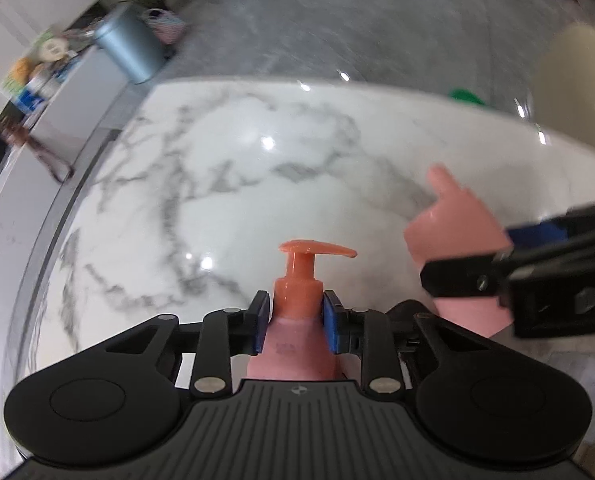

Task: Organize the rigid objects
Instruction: 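Grasp the pink pump bottle with the left tool while the right tool lifts the cup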

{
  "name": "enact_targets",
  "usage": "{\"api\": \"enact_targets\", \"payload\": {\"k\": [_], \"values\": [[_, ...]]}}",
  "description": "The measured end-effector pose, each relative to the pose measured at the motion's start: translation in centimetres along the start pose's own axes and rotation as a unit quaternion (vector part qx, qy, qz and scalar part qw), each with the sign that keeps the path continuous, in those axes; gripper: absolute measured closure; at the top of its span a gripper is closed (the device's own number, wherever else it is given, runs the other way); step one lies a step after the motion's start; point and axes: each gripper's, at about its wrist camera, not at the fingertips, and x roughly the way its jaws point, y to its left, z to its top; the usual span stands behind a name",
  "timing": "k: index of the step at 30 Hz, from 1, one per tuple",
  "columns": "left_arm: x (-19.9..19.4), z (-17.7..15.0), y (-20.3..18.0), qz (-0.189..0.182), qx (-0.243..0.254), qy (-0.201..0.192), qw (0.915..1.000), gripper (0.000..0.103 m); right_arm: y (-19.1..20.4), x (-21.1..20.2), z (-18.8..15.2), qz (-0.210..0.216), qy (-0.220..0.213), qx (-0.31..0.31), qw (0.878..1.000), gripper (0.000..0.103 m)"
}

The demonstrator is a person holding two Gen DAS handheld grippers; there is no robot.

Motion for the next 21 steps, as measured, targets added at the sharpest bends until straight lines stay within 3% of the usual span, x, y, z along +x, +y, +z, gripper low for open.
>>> {"api": "enact_targets", "payload": {"k": [7,14,21], "values": [[-5.2,-1.6,1.1,0.039,-0.075,-0.051,0.9951,0.074,1.9,-1.1,-0.9,0.006,-0.039,-0.077,0.996,0.043],[-12.5,-4.0,3.3,0.032,-0.186,-0.103,0.9766,0.074,4.3,-3.3,-2.4,0.052,-0.082,-0.151,0.984,0.043],[-20.7,-8.3,4.5,0.043,-0.229,-0.144,0.9619,0.074,7.4,-7.0,-4.7,0.093,-0.087,-0.202,0.971,0.043]]}}
